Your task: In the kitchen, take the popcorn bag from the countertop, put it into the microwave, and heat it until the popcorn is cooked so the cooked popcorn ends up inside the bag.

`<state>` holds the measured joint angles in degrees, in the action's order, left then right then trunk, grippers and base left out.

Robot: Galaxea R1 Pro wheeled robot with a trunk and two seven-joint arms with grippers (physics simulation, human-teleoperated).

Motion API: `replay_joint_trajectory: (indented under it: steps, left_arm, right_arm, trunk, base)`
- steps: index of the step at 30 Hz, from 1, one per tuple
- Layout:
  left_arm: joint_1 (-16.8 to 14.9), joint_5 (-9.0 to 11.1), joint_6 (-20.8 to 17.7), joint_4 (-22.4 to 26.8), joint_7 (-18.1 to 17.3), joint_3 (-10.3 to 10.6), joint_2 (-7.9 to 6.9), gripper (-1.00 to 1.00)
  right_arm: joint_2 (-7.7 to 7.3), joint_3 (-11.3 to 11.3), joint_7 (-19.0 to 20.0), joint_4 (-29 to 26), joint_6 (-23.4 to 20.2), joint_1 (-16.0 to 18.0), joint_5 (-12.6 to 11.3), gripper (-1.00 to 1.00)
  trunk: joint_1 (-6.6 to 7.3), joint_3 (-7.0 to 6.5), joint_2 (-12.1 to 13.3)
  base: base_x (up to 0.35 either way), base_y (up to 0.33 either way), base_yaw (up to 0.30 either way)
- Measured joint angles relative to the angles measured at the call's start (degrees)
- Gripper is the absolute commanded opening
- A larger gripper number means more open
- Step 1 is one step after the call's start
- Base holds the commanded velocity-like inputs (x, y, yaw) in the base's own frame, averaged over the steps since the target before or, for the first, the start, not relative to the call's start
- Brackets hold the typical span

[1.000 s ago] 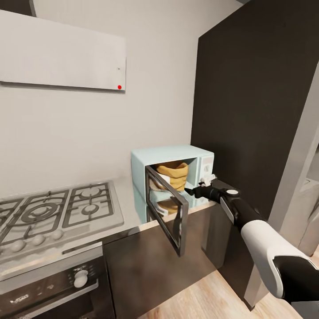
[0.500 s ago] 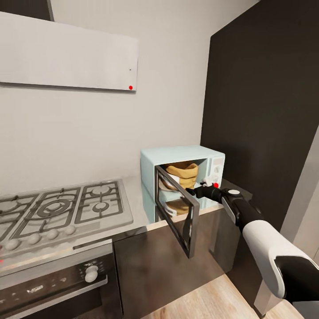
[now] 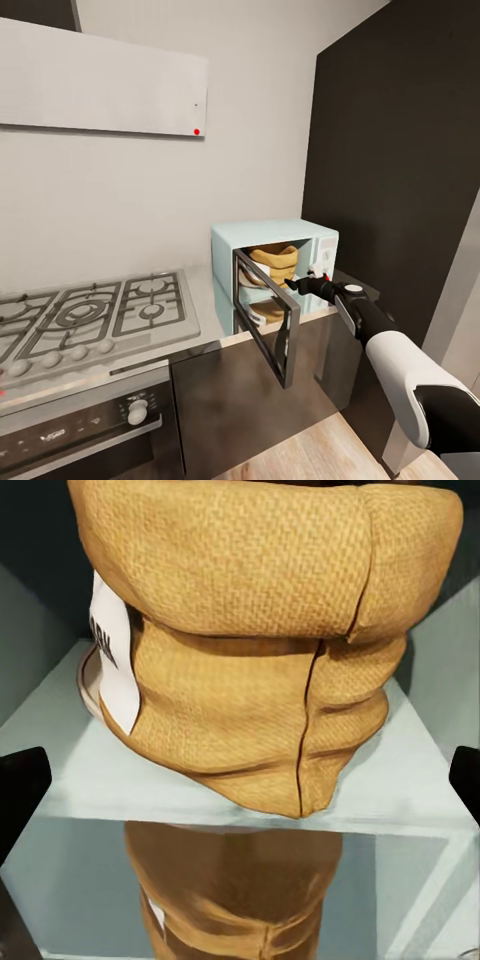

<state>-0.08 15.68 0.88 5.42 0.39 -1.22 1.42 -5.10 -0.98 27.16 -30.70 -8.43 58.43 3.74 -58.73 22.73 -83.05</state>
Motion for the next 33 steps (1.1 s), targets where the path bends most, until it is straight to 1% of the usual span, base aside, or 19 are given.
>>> replay_joint_trajectory:
  steps: [3,12,18,23,27,33]
  left_arm:
    - [0.0,0.0,0.0,0.0,0.0,0.0,0.03,1.0]
    - [0.0,0.0,0.0,-0.1,0.0,0.0,-0.03,1.0]
    - [0.0,0.0,0.0,-0.1,0.0,0.0,-0.03,1.0]
    - [0.0,0.0,0.0,-0.1,0.0,0.0,-0.03,1.0]
    - [0.0,0.0,0.0,-0.1,0.0,0.0,-0.03,1.0]
    - [0.0,0.0,0.0,-0.1,0.0,0.0,-0.03,1.0]
  right_arm:
    - [0.03,-0.1,-0.1,0.0,0.3,0.0,0.0,1.0]
    - [0.36,-0.3,0.1,0.0,0.5,0.0,0.7,1.0]
    - [0.65,-0.3,0.4,0.2,0.5,0.0,0.4,1.0]
    - [0.75,-0.4,2.2,0.3,0.5,0.0,0.3,1.0]
    - [0.82,-0.4,5.0,0.5,0.5,0.0,0.3,1.0]
    - [0.82,-0.5,5.8,0.6,0.5,0.0,0.3,1.0]
  trunk:
    - [0.01,0.0,0.0]
    - [0.01,0.0,0.0]
    - [0.01,0.0,0.0]
    - [0.01,0.0,0.0]
    - [0.01,0.0,0.0]
    - [0.01,0.0,0.0]
  base:
    - [0.086,0.0,0.0]
    - [0.194,0.0,0.0]
    - [0.116,0.0,0.0]
    - [0.098,0.0,0.0]
    - [0.088,0.0,0.0]
    - [0.081,0.0,0.0]
